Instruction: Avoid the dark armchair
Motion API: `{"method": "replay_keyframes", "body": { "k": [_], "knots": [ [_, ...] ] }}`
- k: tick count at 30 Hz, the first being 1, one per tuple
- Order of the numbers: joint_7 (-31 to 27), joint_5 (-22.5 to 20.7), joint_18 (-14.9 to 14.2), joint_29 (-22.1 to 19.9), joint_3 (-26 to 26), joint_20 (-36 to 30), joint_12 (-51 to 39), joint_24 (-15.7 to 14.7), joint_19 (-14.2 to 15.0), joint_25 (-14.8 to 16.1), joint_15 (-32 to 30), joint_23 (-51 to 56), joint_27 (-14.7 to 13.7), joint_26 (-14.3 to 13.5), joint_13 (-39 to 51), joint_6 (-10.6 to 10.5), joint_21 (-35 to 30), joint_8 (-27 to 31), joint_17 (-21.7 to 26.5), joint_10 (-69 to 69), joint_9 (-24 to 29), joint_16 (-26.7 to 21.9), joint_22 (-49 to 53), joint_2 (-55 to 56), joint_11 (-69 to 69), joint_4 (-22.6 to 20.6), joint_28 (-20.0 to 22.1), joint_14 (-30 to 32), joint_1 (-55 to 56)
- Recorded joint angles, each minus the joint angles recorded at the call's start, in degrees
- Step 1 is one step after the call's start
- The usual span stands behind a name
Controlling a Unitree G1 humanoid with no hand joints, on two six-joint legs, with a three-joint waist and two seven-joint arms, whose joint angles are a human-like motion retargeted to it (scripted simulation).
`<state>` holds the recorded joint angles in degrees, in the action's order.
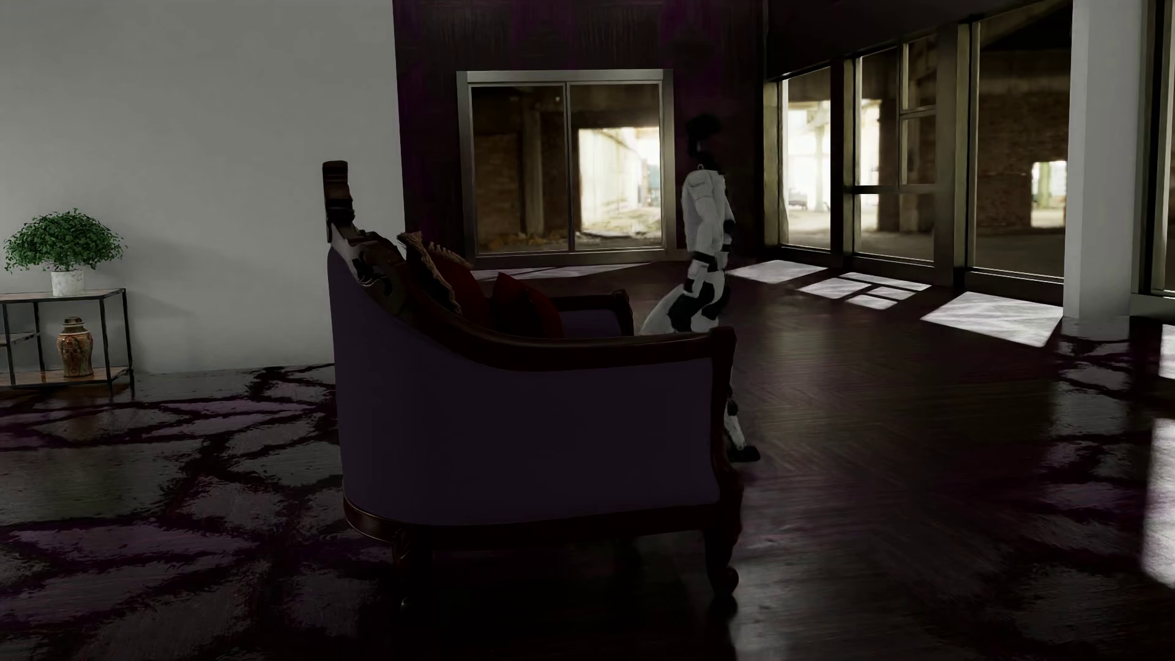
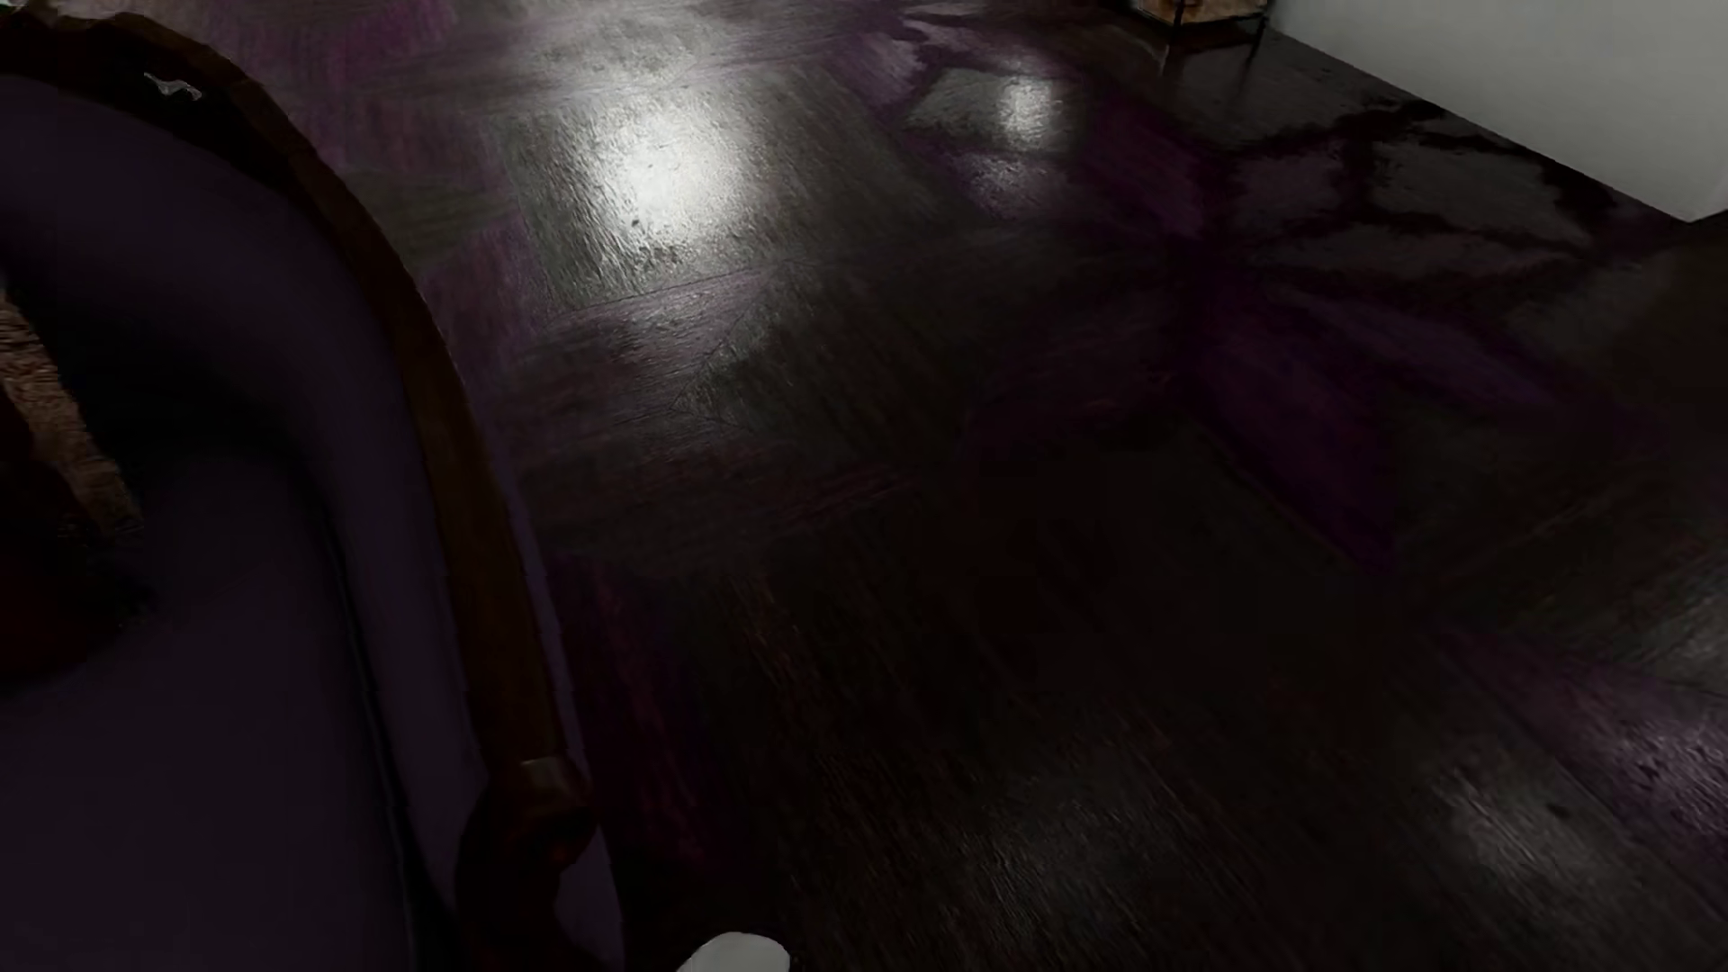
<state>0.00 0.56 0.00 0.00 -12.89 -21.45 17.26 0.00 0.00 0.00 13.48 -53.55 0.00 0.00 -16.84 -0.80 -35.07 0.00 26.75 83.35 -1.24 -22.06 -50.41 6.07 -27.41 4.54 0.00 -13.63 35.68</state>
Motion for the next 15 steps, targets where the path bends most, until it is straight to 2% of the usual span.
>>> {"method": "replay_keyframes", "body": {
  "k": [1,2,8,10,11,13,14,15],
  "knots": [
    [0.0,0.2,0.0,0.0,-0.5,0.2,-0.3,0.0,0.0,0.0,0.9,-0.6,0.0,0.0,0.5,0.7,1.2,0.0,0.8,5.0,0.0,0.3,1.3,-1.1,-0.1,0.2,0.0,0.1,1.4],
    [0.0,0.3,0.0,0.0,-0.8,0.2,-0.6,0.0,0.0,0.0,1.8,-0.7,0.0,0.0,0.9,1.3,2.5,0.0,1.7,4.4,0.1,0.5,2.2,-2.3,-0.1,0.4,0.0,0.7,2.3],
    [0.0,-1.5,0.0,0.0,-0.7,-1.0,-2.1,0.0,0.0,0.0,10.3,-0.1,0.0,0.0,4.8,3.4,7.4,0.0,3.7,-45.3,0.0,-0.3,0.4,-9.9,-0.1,1.4,0.0,10.4,-1.6],
    [0.0,-1.8,0.0,0.0,-1.1,-1.6,-2.5,0.0,0.0,0.0,11.1,1.1,0.0,0.0,5.7,3.8,8.3,0.0,3.1,-55.2,-1.0,-0.7,-2.5,-10.9,-0.4,1.7,0.0,9.9,-3.5],
    [0.0,-1.5,0.0,0.0,-1.3,-2.0,-2.5,0.0,0.0,0.0,10.6,2.0,0.0,0.0,5.9,4.2,8.7,0.0,2.5,-55.9,-1.4,-1.0,-4.5,-11.7,-0.6,1.8,0.0,10.6,-4.2],
    [0.0,-0.1,0.0,0.0,-0.7,-3.7,-2.6,0.0,0.0,0.0,5.0,4.5,0.0,0.0,5.3,5.7,9.9,0.0,0.4,-53.3,-1.4,-1.5,-8.6,-13.7,-1.3,0.7,0.0,14.7,-5.4],
    [0.0,0.8,0.0,0.0,0.2,-4.6,-2.8,0.0,0.0,0.0,-1.8,5.7,0.0,0.0,4.5,6.8,10.4,0.0,-1.2,-52.0,-1.3,-1.8,-10.3,-14.0,-2.4,-0.6,0.0,15.1,-6.2],
    [0.0,1.6,0.0,0.0,0.9,-4.9,-3.0,0.0,0.0,0.0,-11.2,6.7,0.0,0.0,3.5,7.6,10.3,0.0,-2.6,-51.4,-1.5,-2.2,-11.3,-13.4,-4.9,-1.8,0.0,14.4,-7.4]
  ]
}}
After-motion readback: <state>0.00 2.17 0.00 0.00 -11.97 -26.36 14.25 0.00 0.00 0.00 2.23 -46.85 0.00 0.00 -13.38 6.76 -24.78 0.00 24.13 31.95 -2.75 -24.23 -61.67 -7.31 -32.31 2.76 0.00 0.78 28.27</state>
